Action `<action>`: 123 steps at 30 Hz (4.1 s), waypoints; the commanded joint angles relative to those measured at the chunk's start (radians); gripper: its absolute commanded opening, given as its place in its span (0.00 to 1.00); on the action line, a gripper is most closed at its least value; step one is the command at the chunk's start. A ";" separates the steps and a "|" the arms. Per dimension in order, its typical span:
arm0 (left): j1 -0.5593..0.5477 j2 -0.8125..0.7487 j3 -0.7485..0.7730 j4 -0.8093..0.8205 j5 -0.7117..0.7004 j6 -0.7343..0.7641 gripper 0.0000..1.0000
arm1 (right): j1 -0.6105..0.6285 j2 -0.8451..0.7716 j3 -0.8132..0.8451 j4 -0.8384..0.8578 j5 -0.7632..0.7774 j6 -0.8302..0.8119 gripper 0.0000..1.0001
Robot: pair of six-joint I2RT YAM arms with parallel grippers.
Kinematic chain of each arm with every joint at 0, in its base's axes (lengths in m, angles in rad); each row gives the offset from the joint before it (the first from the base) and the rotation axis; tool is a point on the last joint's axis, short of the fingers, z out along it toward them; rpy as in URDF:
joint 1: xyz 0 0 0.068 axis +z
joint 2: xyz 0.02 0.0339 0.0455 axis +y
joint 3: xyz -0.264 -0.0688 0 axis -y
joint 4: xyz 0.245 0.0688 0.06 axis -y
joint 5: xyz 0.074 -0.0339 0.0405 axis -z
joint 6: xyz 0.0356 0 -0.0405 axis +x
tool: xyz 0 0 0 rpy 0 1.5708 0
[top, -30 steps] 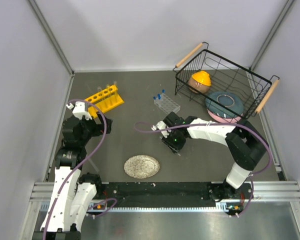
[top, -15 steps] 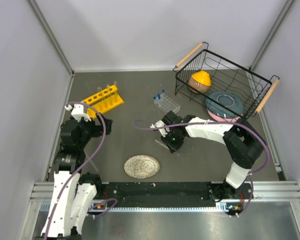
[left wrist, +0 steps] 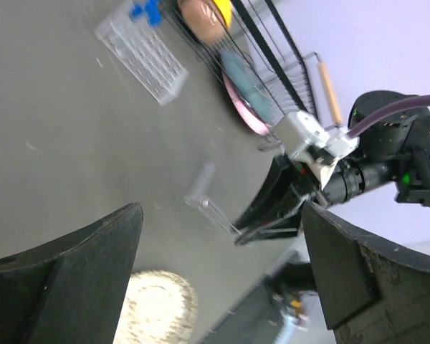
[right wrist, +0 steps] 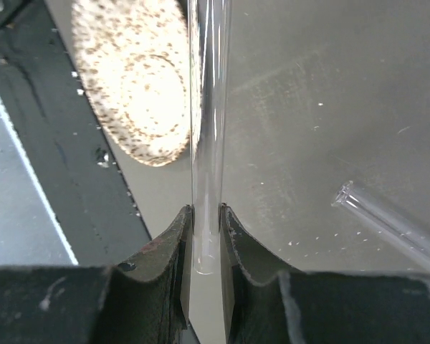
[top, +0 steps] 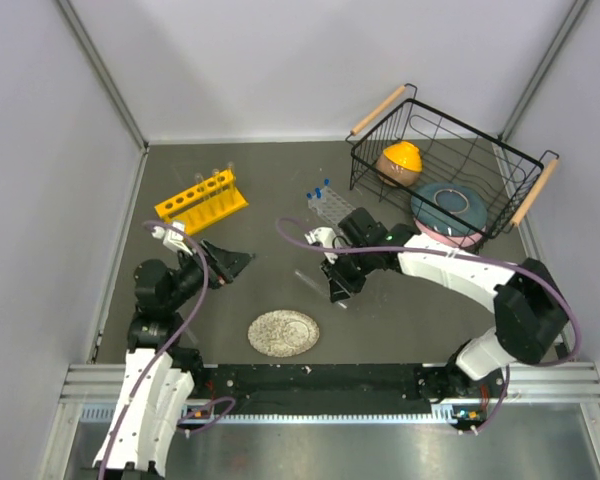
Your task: Organize the chemistry lab equipment
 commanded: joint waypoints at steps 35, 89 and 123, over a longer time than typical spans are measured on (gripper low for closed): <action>-0.638 0.381 0.033 0.314 -0.322 -0.330 0.51 | -0.017 -0.202 -0.021 0.015 -0.233 -0.015 0.14; -0.040 0.774 0.661 -0.059 -0.930 0.653 0.03 | -0.381 -0.490 -0.094 -0.019 -0.340 -0.475 0.99; 0.063 1.027 0.799 -0.022 -0.790 0.619 0.04 | -0.381 -0.483 -0.100 -0.017 -0.349 -0.475 0.99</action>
